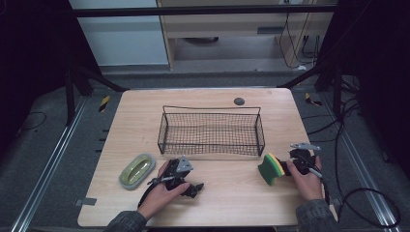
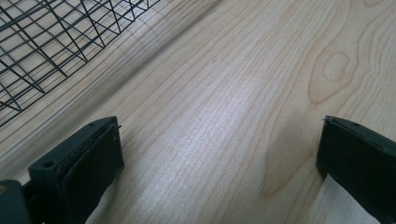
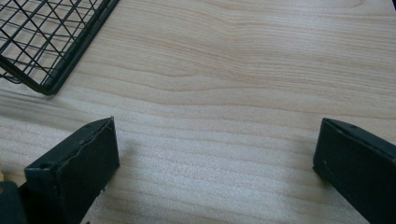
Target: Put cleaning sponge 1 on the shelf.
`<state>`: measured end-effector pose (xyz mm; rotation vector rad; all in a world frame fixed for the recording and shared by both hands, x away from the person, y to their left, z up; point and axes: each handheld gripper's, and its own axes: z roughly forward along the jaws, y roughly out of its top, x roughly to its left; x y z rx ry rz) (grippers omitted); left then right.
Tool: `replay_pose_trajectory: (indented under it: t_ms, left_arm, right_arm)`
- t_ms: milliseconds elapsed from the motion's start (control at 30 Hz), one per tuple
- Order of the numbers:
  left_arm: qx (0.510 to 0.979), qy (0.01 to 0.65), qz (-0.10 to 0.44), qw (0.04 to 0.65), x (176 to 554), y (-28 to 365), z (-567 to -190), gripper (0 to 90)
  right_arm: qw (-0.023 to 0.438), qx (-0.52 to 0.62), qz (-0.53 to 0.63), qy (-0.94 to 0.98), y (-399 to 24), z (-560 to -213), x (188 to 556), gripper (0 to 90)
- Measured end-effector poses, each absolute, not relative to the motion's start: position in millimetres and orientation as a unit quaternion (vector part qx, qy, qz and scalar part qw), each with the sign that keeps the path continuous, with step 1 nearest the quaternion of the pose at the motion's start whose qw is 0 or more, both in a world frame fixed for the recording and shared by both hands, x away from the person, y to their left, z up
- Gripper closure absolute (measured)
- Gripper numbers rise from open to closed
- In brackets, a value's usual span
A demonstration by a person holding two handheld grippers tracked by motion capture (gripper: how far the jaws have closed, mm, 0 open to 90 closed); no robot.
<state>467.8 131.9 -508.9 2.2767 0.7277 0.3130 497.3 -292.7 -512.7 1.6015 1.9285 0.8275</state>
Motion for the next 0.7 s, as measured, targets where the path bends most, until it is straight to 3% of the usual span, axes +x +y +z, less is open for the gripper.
replay_pose_trajectory:
  t_ms: [700]
  left_arm:
    - [0.856,0.303,0.133,0.398,455.9,172.3,-459.8,6.3]
  right_arm:
    - [0.248,0.588,0.304,0.707,-289.8,-512.7,498.0,0.5]
